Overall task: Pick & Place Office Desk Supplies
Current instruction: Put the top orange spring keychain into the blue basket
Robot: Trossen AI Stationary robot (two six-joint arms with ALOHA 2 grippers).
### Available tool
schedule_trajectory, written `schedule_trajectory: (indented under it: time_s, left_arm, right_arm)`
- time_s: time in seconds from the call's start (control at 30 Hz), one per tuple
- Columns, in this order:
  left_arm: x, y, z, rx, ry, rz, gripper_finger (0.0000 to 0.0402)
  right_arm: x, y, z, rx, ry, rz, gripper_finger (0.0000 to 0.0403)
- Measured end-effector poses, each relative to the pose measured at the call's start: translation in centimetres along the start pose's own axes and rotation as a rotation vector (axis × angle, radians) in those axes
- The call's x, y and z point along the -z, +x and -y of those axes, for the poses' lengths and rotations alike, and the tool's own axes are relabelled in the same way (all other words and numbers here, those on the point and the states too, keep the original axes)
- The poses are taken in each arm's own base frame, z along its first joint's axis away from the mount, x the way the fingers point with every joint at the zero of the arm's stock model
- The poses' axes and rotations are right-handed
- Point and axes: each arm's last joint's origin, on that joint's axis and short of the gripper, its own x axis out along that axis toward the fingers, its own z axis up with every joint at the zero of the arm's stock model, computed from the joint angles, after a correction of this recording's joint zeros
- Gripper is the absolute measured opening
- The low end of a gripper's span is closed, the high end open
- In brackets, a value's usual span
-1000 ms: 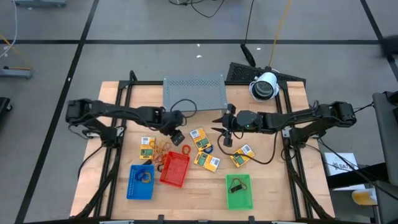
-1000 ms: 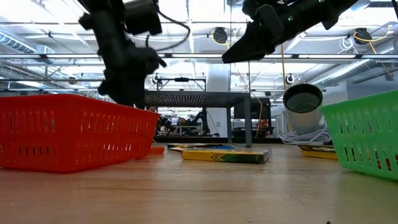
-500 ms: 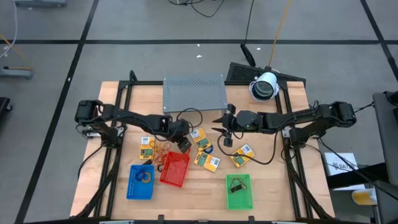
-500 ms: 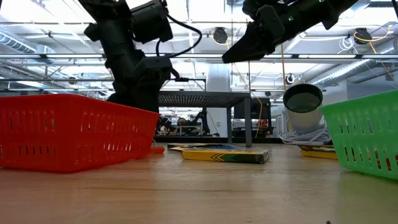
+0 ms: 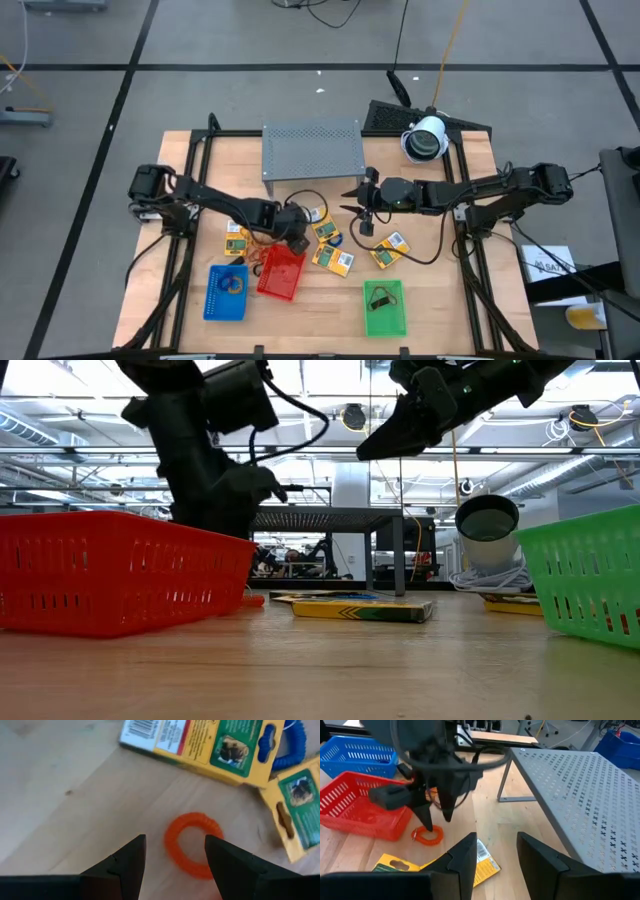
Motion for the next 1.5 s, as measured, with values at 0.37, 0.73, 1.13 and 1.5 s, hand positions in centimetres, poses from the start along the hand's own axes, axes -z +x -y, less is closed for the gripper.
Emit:
schedule_trajectory:
  time_s: [0.37, 0.73, 1.13, 1.5]
  left_arm:
    - [0.5, 1.2, 0.2, -0.039, -0.049, -0.001, 0.0214]
    - [1.2, 1.2, -0.8, -0.167, -0.063, -0.038, 0.0171]
    - [0.9, 1.0, -0.6, -0.115, -0.02, -0.041, 0.0018]
    - [-2.4, -5.0, 3.0, 0.106, 0.112, 0.09, 0.0006]
  right_arm:
    - [0.0, 0.0, 0.0, -0.004, 0.003, 0.001, 0.0132]
    - [0.0, 0.0, 0.0, -0.004, 0.003, 0.0, 0.0132]
    - [0.0, 0.0, 0.0, -0.005, 0.004, 0.0, 0.0132]
    - [0.0, 0.0, 0.0, -0.005, 0.004, -0.001, 0.0132]
